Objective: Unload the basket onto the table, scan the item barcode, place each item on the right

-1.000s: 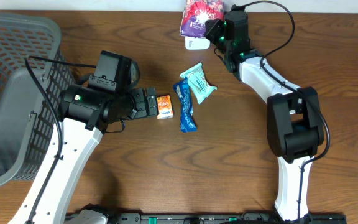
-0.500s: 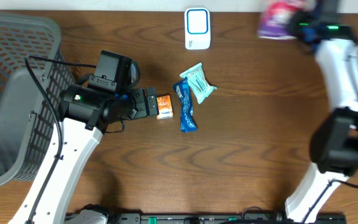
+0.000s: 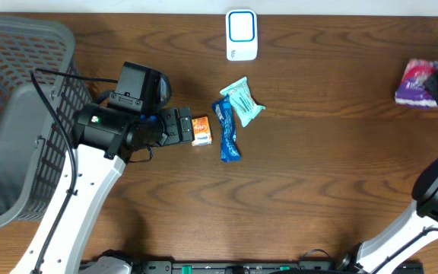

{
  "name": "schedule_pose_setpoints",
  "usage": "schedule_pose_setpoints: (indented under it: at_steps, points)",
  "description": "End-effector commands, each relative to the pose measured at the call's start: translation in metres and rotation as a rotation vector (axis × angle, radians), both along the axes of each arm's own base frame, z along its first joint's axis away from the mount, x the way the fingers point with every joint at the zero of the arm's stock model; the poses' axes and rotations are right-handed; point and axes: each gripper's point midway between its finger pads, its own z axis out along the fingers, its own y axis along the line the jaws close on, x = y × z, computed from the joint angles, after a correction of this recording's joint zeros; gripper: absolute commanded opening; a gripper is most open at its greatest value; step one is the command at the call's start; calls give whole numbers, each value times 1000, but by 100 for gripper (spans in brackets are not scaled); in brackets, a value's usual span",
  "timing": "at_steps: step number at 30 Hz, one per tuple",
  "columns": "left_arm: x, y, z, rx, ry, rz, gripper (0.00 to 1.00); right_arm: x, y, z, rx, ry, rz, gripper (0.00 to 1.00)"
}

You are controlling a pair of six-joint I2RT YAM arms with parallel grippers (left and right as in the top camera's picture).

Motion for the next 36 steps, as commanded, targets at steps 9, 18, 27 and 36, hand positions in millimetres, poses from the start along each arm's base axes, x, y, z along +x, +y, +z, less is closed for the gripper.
schedule_pose_setpoints:
  at_steps: [9, 18, 27, 36]
  points:
    - [1, 3, 2, 10, -9, 7, 98, -20, -2, 36, -7, 17, -12, 87]
    - [1, 3, 2, 10, -9, 7, 98, -75, 15, 33, 162, 129, -222, 30]
    - [1, 3, 2, 10, -9, 7, 98, -107, 18, -33, 149, 233, -308, 21]
    - [1, 3, 2, 10, -9, 7, 98, -83, 1, -76, 72, 69, -304, 30]
